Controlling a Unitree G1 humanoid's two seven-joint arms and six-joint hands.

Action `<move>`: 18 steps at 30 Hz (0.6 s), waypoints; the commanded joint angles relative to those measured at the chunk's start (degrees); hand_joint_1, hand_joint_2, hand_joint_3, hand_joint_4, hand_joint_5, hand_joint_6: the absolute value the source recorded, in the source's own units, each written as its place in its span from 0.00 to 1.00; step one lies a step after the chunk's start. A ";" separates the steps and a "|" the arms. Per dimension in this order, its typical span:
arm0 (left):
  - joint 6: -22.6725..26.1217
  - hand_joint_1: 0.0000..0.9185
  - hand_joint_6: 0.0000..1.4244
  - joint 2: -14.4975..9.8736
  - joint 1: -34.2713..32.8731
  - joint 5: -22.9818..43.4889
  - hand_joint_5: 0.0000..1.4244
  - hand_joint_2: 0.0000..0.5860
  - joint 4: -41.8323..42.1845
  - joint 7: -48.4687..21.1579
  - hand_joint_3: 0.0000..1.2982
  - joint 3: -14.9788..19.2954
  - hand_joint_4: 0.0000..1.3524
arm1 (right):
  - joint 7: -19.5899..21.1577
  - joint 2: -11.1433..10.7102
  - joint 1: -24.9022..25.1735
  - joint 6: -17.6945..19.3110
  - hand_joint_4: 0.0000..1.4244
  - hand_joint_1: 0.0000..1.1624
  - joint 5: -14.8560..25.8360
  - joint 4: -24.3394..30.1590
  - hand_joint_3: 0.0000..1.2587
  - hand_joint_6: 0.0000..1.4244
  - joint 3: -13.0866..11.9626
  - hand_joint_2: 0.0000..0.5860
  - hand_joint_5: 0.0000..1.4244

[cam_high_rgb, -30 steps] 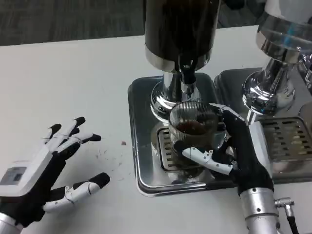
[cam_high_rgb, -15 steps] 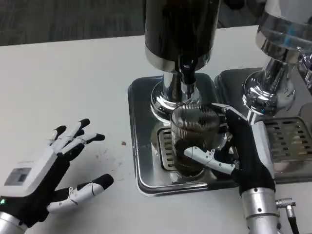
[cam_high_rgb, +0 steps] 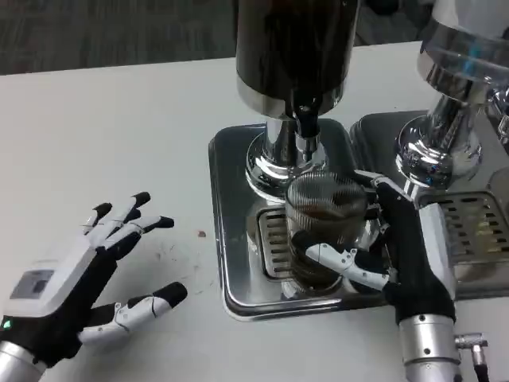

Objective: Grasp the cup under the faucet to collect the drink, then remove the cup.

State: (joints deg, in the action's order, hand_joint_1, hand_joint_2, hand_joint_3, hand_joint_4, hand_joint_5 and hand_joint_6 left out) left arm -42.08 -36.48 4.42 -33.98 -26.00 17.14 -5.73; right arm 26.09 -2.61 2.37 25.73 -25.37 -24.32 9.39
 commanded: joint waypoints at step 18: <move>-2.49 0.02 0.00 -0.72 -3.01 0.07 0.06 0.23 -2.16 -2.76 0.15 -0.92 0.00 | 2.31 -0.52 -3.92 3.01 0.44 0.81 0.42 8.25 0.37 0.92 -1.23 0.23 0.66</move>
State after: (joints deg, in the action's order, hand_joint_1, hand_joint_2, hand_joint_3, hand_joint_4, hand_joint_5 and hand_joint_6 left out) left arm -43.99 -36.50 1.89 -33.97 -27.76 15.43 -5.98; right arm 28.13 -2.96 -0.98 26.14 -25.81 -18.48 8.85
